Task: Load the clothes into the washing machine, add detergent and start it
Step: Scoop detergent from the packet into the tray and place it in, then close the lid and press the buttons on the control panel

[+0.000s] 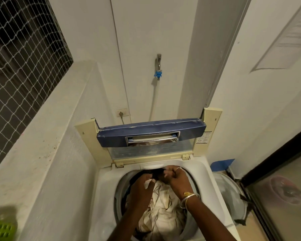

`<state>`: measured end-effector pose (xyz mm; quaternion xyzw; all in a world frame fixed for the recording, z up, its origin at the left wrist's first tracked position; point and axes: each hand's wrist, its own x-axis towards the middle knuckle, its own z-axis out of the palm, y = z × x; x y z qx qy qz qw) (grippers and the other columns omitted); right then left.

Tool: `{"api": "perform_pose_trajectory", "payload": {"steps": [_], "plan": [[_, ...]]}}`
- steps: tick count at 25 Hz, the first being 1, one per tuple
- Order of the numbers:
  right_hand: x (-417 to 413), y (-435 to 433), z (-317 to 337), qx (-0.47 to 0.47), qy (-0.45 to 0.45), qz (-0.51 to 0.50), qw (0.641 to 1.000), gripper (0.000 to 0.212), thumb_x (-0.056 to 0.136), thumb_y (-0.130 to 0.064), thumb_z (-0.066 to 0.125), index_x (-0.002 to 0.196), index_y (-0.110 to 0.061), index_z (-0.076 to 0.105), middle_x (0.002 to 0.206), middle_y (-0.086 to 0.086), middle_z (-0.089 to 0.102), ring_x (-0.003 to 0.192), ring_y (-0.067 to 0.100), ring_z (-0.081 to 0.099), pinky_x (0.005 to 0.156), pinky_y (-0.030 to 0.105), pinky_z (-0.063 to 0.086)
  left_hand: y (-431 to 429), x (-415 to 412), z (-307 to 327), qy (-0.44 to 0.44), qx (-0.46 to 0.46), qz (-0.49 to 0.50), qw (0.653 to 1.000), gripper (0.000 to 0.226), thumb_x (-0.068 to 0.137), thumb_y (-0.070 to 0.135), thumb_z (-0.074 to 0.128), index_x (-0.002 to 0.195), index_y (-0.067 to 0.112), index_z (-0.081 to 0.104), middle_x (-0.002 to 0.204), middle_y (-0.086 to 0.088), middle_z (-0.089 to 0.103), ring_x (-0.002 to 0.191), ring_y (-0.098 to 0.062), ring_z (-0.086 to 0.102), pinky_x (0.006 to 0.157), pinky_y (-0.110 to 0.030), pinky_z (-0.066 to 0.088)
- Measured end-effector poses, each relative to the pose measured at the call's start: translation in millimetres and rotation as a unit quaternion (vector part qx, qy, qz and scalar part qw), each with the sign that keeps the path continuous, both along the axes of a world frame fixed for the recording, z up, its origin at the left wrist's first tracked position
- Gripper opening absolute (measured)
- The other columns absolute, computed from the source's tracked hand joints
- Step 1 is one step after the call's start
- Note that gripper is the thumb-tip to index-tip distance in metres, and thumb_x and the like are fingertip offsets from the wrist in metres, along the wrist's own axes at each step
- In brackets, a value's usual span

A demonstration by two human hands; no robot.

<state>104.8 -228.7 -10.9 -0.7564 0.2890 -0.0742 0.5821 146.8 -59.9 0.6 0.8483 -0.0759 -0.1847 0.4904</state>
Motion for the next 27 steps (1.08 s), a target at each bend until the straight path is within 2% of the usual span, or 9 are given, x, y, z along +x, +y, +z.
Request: {"api": "perform_pose_trajectory", "payload": {"steps": [1, 3, 7, 11, 14, 16, 20, 23, 27], "plan": [[-3.8, 3.0, 1.1, -0.014, 0.0, 0.001, 1.0, 0.021, 0.079, -0.024, 0.069, 0.1, -0.027, 0.072, 0.094, -0.008, 0.075, 0.09, 0.008, 0.07, 0.09, 0.042, 0.056, 1.3, -0.8, 3.0, -0.003, 0.003, -0.006, 1.0, 0.024, 0.095, 0.032, 0.061, 0.119, 0.031, 0.062, 0.115, 0.015, 0.062, 0.109, -0.01, 0.06, 0.087, -0.016, 0.048], [-12.8, 9.5, 6.3, -0.04, 0.0, -0.001, 0.999, 0.021, 0.08, -0.031, 0.071, 0.102, -0.031, 0.072, 0.097, -0.011, 0.074, 0.092, 0.006, 0.068, 0.09, 0.039, 0.055, 4.9, -3.4, 7.8, -0.03, 0.022, -0.025, 0.999, 0.025, 0.094, 0.031, 0.062, 0.12, 0.032, 0.061, 0.115, 0.018, 0.059, 0.114, -0.01, 0.059, 0.093, -0.019, 0.045], [-30.0, 18.1, 25.2, -0.128, -0.016, 0.016, 0.992, 0.019, 0.088, -0.03, 0.066, 0.107, -0.031, 0.068, 0.099, -0.012, 0.072, 0.093, 0.002, 0.066, 0.088, 0.034, 0.055, 8.4, -9.4, 25.2, -0.094, 0.074, -0.053, 0.991, 0.031, 0.095, 0.033, 0.06, 0.125, 0.028, 0.061, 0.114, 0.02, 0.055, 0.118, -0.009, 0.056, 0.101, -0.019, 0.038], [-47.5, 25.2, 46.0, -0.226, -0.041, 0.064, 0.971, 0.034, 0.09, -0.035, 0.061, 0.123, -0.029, 0.063, 0.116, -0.011, 0.067, 0.107, 0.004, 0.061, 0.098, 0.025, 0.048, 12.9, -15.8, 33.2, -0.148, 0.093, -0.089, 0.981, 0.037, 0.094, 0.035, 0.061, 0.129, 0.025, 0.061, 0.129, 0.01, 0.062, 0.119, -0.007, 0.055, 0.106, -0.021, 0.038], [-58.6, 20.4, 48.5, -0.335, -0.053, 0.178, 0.924, 0.038, 0.094, -0.04, 0.049, 0.131, -0.038, 0.058, 0.131, -0.017, 0.057, 0.122, 0.002, 0.052, 0.108, 0.024, 0.037, 19.4, -22.1, 37.7, -0.161, 0.115, -0.115, 0.973, 0.04, 0.094, 0.037, 0.059, 0.133, 0.028, 0.057, 0.135, 0.01, 0.059, 0.125, -0.006, 0.051, 0.11, -0.021, 0.034], [-62.2, 9.6, 53.5, -0.389, -0.041, 0.206, 0.897, 0.037, 0.097, -0.044, 0.046, 0.133, -0.043, 0.053, 0.133, -0.021, 0.055, 0.124, -0.001, 0.049, 0.109, 0.022, 0.035, 26.3, -25.5, 42.3, -0.18, 0.133, -0.132, 0.966, 0.041, 0.095, 0.038, 0.056, 0.136, 0.031, 0.054, 0.139, 0.012, 0.055, 0.13, -0.006, 0.046, 0.113, -0.022, 0.031], [-63.7, -15.2, 73.0, -0.459, 0.011, 0.213, 0.862, 0.044, 0.09, -0.047, 0.051, 0.132, -0.036, 0.053, 0.13, -0.009, 0.059, 0.12, 0.008, 0.05, 0.106, 0.028, 0.043, 42.4, -21.3, 51.9, -0.224, 0.148, -0.146, 0.952, 0.041, 0.094, 0.035, 0.056, 0.134, 0.03, 0.055, 0.135, 0.01, 0.057, 0.128, -0.01, 0.049, 0.11, -0.025, 0.036], [-57.4, -26.5, 87.8, -0.526, 0.025, 0.248, 0.813, 0.053, 0.088, -0.035, 0.058, 0.139, -0.021, 0.051, 0.139, 0.003, 0.054, 0.129, 0.022, 0.046, 0.105, 0.034, 0.043, 49.6, -13.7, 61.2, -0.269, 0.153, -0.146, 0.94, 0.041, 0.094, 0.035, 0.056, 0.135, 0.029, 0.054, 0.135, 0.007, 0.058, 0.127, -0.013, 0.05, 0.108, -0.026, 0.038], [-54.6, -36.2, 102.4, -0.567, 0.029, 0.261, 0.781, 0.061, 0.089, -0.028, 0.061, 0.146, -0.016, 0.043, 0.15, 0.007, 0.044, 0.14, 0.028, 0.035, 0.113, 0.04, 0.036, 44.7, -14.2, 79.4, -0.311, 0.172, -0.145, 0.923, 0.045, 0.096, 0.027, 0.056, 0.14, 0.021, 0.05, 0.143, -0.001, 0.053, 0.133, -0.019, 0.045, 0.113, -0.031, 0.034]]}}
